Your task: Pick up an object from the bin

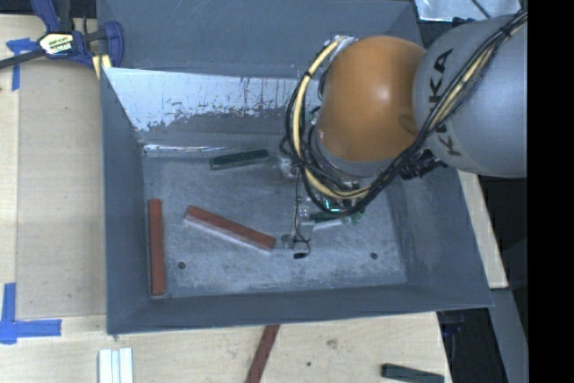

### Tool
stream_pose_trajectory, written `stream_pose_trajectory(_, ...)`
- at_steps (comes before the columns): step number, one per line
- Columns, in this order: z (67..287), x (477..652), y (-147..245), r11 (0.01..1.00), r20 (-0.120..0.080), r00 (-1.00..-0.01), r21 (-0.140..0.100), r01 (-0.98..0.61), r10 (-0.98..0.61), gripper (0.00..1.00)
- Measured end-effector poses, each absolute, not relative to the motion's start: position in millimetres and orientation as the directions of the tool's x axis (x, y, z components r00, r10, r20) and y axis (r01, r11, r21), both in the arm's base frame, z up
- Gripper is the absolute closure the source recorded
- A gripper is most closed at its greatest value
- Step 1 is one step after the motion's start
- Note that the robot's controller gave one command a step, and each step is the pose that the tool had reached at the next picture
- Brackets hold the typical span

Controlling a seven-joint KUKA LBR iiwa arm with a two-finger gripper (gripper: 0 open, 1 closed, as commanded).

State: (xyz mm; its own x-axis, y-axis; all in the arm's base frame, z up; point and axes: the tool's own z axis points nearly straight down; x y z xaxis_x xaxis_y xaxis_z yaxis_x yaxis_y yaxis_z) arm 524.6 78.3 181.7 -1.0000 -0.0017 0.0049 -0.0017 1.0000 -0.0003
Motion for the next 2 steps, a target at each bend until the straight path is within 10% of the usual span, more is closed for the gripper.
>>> stream_pose_trajectory(2, 157, 527.3, 88, 0.998, -0.010, -0.998, 0.000, -0.064, -0.064, 0.00)
